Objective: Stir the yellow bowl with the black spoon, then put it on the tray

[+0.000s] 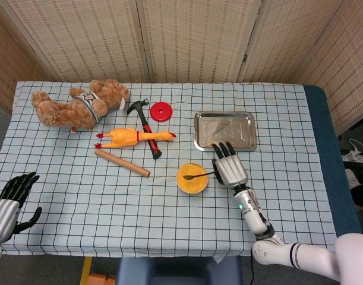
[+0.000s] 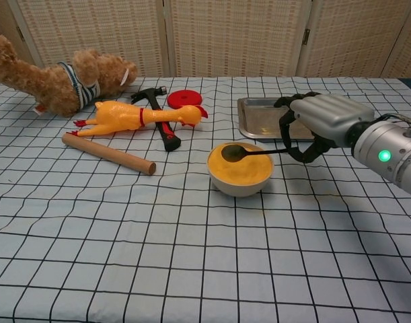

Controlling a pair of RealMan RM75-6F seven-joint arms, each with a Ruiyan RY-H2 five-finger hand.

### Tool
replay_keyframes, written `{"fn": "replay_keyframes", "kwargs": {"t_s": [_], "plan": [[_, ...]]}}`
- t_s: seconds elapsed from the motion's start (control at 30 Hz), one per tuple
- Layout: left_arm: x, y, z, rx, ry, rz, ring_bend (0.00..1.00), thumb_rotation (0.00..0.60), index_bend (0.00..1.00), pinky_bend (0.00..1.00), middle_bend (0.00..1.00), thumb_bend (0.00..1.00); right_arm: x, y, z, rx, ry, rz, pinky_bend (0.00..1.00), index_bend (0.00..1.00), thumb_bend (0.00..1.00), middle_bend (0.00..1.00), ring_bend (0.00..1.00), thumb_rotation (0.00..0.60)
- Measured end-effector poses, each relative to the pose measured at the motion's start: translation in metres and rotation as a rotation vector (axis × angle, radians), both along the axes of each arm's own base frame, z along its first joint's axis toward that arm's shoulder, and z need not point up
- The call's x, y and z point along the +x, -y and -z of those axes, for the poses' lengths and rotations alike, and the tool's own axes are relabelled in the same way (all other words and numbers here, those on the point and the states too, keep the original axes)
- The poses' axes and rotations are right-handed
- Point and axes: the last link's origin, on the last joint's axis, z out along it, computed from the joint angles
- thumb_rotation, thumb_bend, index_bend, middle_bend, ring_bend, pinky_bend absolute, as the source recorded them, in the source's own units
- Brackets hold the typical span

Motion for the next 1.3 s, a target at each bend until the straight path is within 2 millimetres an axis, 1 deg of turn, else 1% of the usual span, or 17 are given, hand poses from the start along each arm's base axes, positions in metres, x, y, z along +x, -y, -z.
{"fn": "replay_keyframes", "kwargs": {"t_s": [0.27,0.47,0.57,0.67,0.83,1.0,1.3], "plan": [[0.001,0.0,0.001,-0.003,-0.003,0.004,0.0,0.6,0.0,0.07,0.0,0.42,0.015,0.009,-0.017,0.007,-0.06,-0.062,0.0,0.71,0.52,0.08,0.0,0.6],[0.001,0.001,0.001,-0.004,-0.004,0.004,0.0,0.6,0.0,0.07,0.0,0.42,0.026,0.015,-0.029,0.08,-0.149,-0.073,0.0,0.73,0.53,0.08,0.0,0.6],[0.001,0.001,0.001,-0.007,-0.003,0.007,0.0,0.6,0.0,0.07,0.0,0.42,0.033,0.013,-0.035,0.104,-0.195,-0.086,0.0,0.74,0.53,0.08,0.0,0.6],[0.002,0.001,0.002,-0.01,-0.001,0.008,0.0,0.6,0.0,0.07,0.0,0.42,0.034,0.009,-0.038,0.124,-0.231,-0.089,0.0,0.74,0.54,0.08,0.0,0.6],[0.002,0.001,0.002,-0.008,0.0,0.011,0.0,0.6,0.0,0.07,0.0,0.42,0.03,0.005,-0.032,0.141,-0.284,-0.097,0.0,0.76,0.54,0.08,0.0,0.6],[0.002,0.001,0.002,-0.01,0.001,0.011,0.0,0.6,0.0,0.07,0.0,0.42,0.028,0.006,-0.022,0.118,-0.322,-0.107,0.0,0.77,0.54,0.09,0.0,0.6],[0.001,0.0,0.0,-0.009,0.002,0.006,0.0,0.6,0.0,0.07,0.0,0.42,0.033,0.013,-0.007,-0.009,-0.371,-0.123,0.0,0.79,0.54,0.11,0.0,0.6]]}}
